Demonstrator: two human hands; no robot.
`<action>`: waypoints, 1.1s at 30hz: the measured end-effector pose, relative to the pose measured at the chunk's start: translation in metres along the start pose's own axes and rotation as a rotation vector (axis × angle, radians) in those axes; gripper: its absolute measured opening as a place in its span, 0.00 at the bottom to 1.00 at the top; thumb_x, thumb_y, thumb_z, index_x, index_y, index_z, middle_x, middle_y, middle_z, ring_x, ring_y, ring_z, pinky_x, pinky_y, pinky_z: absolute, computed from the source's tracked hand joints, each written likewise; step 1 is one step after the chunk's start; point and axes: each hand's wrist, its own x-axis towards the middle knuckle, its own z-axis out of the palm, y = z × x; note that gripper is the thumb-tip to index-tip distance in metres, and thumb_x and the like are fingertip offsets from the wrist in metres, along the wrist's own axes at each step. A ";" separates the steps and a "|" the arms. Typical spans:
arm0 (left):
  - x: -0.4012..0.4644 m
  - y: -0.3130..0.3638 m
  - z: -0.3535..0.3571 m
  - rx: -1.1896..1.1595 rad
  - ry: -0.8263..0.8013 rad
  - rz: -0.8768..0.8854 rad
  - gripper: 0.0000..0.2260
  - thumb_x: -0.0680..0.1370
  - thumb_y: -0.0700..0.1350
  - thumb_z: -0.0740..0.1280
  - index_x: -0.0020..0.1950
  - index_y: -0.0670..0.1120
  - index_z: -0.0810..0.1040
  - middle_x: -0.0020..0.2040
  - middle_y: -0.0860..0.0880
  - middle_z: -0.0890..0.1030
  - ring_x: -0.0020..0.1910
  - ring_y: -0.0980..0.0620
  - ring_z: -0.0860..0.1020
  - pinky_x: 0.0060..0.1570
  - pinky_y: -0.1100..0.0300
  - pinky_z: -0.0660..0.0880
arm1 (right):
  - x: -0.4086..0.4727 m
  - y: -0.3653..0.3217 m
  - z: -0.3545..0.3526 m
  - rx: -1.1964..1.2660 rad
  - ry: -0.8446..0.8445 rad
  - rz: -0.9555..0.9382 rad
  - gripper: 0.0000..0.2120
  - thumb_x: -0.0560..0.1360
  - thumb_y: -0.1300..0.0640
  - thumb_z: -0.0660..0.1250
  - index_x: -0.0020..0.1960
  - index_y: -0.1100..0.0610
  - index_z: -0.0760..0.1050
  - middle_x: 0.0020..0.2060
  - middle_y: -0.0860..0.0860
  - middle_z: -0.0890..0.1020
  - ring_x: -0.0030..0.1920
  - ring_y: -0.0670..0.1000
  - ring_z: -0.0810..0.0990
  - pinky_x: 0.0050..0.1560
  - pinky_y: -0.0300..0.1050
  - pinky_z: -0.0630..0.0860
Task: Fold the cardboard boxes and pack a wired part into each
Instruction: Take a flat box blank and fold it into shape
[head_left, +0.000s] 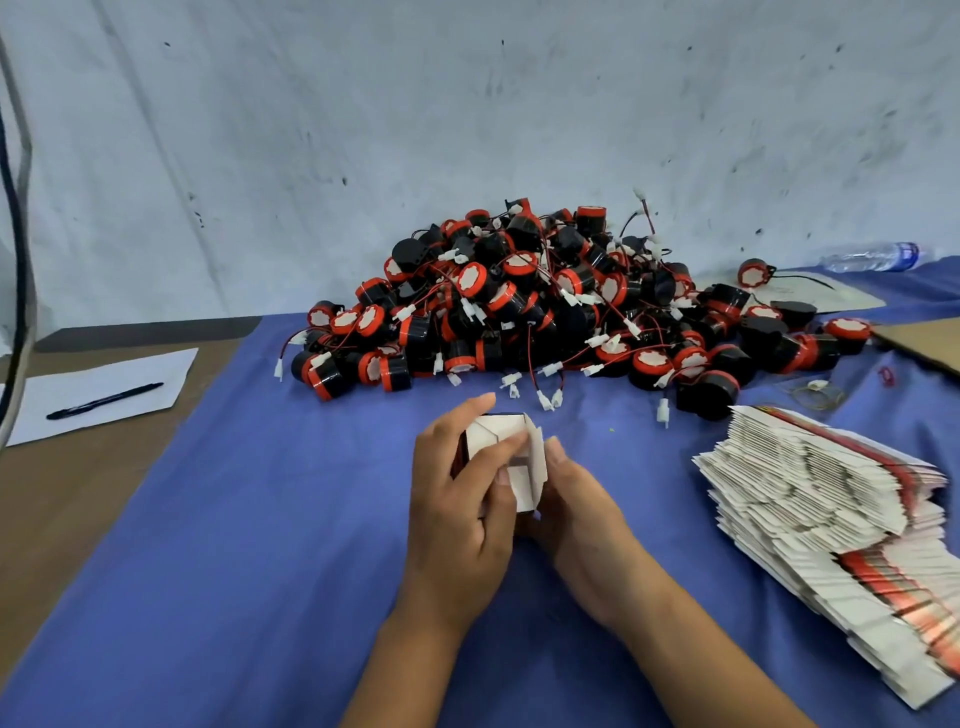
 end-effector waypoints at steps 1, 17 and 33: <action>0.000 0.000 0.001 -0.001 -0.022 0.014 0.16 0.82 0.42 0.58 0.63 0.44 0.84 0.73 0.47 0.73 0.70 0.47 0.72 0.67 0.57 0.71 | 0.002 -0.002 -0.002 -0.020 -0.012 -0.003 0.26 0.81 0.42 0.60 0.71 0.58 0.75 0.66 0.61 0.80 0.69 0.63 0.76 0.72 0.62 0.71; -0.011 -0.010 0.007 -0.577 -0.153 -0.579 0.23 0.77 0.67 0.59 0.71 0.66 0.74 0.66 0.53 0.80 0.64 0.48 0.81 0.62 0.48 0.79 | 0.001 0.011 -0.001 -0.074 0.135 -0.067 0.13 0.80 0.62 0.70 0.63 0.60 0.72 0.54 0.61 0.84 0.54 0.59 0.84 0.51 0.52 0.83; -0.007 -0.008 0.003 -0.489 -0.050 -0.492 0.19 0.81 0.59 0.58 0.66 0.55 0.80 0.63 0.52 0.81 0.63 0.47 0.79 0.62 0.41 0.77 | 0.000 0.006 -0.005 -0.035 0.097 -0.030 0.17 0.75 0.65 0.68 0.63 0.62 0.74 0.53 0.62 0.85 0.52 0.63 0.85 0.52 0.57 0.82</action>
